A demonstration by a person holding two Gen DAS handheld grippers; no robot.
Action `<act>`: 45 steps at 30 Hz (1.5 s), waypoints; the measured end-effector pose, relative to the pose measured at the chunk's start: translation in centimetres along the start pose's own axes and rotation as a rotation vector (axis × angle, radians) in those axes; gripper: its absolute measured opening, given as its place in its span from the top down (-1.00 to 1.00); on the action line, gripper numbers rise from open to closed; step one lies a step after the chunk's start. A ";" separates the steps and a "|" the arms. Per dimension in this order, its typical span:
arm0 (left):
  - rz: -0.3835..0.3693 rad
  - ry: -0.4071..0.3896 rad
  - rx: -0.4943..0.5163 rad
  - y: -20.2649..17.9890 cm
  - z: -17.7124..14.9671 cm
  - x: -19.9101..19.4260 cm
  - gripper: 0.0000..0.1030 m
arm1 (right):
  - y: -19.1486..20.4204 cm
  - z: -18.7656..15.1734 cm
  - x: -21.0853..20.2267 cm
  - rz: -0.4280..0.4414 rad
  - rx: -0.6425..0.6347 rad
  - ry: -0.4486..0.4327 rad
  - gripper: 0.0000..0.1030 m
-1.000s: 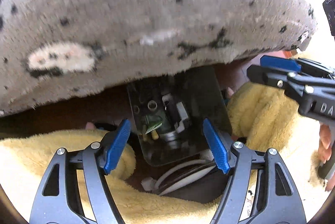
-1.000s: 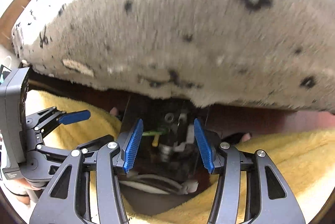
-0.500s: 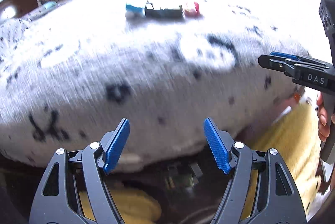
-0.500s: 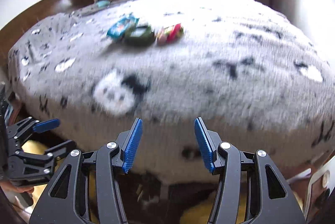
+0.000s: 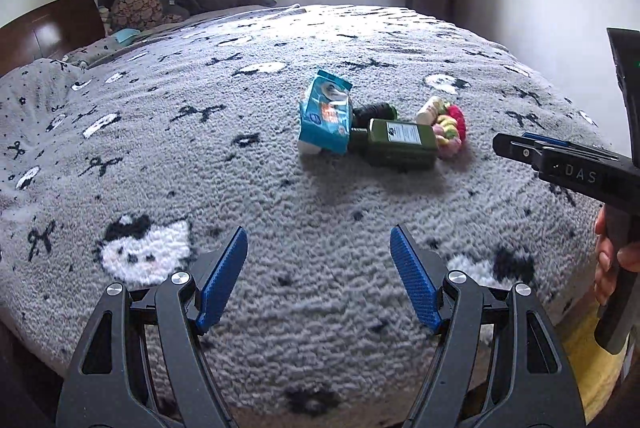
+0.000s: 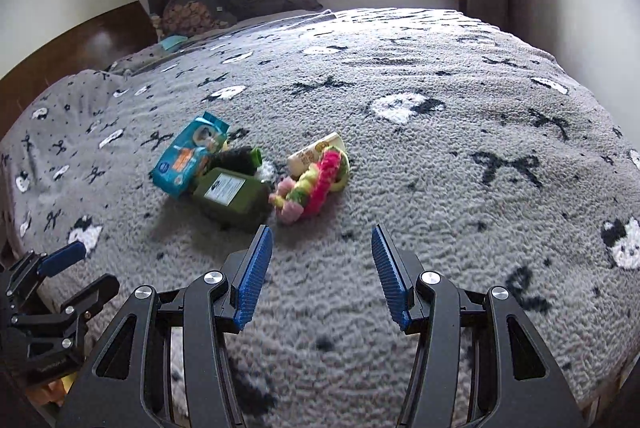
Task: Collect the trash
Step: 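Raise both tools and move the right tool toward the pink scrunchie, then grasp the green lotion bottle with the left tool while the right tool holds the scrunchie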
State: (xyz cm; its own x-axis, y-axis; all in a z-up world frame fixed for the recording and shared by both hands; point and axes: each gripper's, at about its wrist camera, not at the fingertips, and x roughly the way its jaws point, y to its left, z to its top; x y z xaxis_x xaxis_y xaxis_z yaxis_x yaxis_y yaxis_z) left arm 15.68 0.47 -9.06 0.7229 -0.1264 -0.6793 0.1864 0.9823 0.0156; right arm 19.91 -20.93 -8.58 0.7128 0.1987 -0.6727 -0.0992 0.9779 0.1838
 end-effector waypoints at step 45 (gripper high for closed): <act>-0.114 0.143 0.028 -8.2 7.5 12.6 -0.30 | -5.9 1.3 -2.9 0.013 -0.004 -0.052 0.61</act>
State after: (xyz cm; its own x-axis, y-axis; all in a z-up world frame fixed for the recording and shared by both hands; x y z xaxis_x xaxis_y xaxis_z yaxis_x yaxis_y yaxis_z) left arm 28.24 -10.19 -12.23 0.5942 -0.2135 -0.7755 0.2811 0.9585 -0.0484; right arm 19.32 -27.40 -6.83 0.7465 0.2081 -0.6320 -0.1114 0.9755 0.1895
